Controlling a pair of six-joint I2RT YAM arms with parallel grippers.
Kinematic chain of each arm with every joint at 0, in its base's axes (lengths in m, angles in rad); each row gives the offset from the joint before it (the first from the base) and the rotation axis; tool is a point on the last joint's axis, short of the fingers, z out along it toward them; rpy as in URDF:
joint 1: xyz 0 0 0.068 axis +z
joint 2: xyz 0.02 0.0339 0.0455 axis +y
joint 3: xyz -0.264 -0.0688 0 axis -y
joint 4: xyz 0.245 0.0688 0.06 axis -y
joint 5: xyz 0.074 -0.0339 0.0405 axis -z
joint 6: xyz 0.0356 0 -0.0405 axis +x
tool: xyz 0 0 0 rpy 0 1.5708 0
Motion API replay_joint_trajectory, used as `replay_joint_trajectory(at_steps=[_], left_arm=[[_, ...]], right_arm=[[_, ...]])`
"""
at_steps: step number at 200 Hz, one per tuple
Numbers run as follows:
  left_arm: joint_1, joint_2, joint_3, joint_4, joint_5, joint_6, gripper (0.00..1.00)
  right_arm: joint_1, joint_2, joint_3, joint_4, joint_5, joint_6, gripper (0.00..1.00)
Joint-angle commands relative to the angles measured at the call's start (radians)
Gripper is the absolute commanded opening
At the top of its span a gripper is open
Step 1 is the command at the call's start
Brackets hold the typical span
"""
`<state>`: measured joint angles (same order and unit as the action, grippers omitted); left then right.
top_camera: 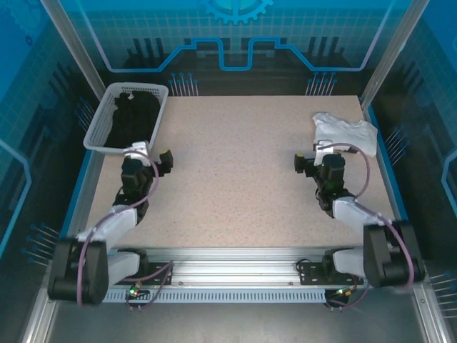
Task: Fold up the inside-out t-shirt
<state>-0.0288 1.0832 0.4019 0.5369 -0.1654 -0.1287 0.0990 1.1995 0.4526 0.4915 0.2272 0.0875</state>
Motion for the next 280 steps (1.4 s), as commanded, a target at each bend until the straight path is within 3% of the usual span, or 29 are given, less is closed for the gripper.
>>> replay_joint_trajectory(at_steps=[1,16,28,40,59,91,130,172,183,200,221,239,280], left_arm=[[0.007,-0.154,0.057,-0.226,0.081,-0.148,0.99],[0.012,-0.172,0.102,-0.297,0.040,-0.212,0.99],[0.040,-0.126,0.171,-0.370,0.002,-0.257,0.99],[0.110,-0.045,0.244,-0.401,0.025,-0.313,0.99],[0.226,0.137,0.392,-0.439,0.128,-0.384,0.99],[0.341,0.537,0.752,-0.617,0.191,-0.396,0.99],[0.340,0.941,1.197,-0.910,0.185,-0.269,0.99],[0.290,1.204,1.539,-1.150,0.166,-0.139,0.98],[0.285,1.261,1.614,-1.199,0.186,-0.131,0.89],[0.286,1.327,1.715,-1.258,0.254,-0.129,0.57],[0.287,1.280,1.754,-1.266,0.291,-0.135,0.15],[0.287,1.088,1.633,-1.122,0.279,-0.164,0.01],[0.243,0.532,1.345,-0.772,0.200,-0.234,0.00]], right_arm=[[-0.004,-0.180,0.042,-0.197,0.033,0.211,1.00],[0.008,-0.234,0.068,-0.253,-0.066,0.310,1.00],[0.073,-0.210,0.125,-0.265,-0.176,0.278,1.00],[0.174,-0.145,0.230,-0.357,-0.195,0.187,1.00],[0.283,-0.041,0.350,-0.469,-0.196,0.070,1.00],[0.298,0.004,0.333,-0.409,-0.218,0.098,1.00],[0.297,0.006,0.323,-0.431,-0.196,0.107,1.00],[0.293,-0.017,0.288,-0.424,-0.175,0.142,1.00],[0.293,-0.019,0.280,-0.421,-0.167,0.152,1.00],[0.293,-0.022,0.280,-0.436,-0.156,0.168,1.00],[0.293,-0.044,0.288,-0.475,-0.136,0.176,1.00],[0.294,-0.084,0.291,-0.504,-0.120,0.172,1.00],[0.292,-0.178,0.293,-0.539,-0.073,0.164,1.00]])
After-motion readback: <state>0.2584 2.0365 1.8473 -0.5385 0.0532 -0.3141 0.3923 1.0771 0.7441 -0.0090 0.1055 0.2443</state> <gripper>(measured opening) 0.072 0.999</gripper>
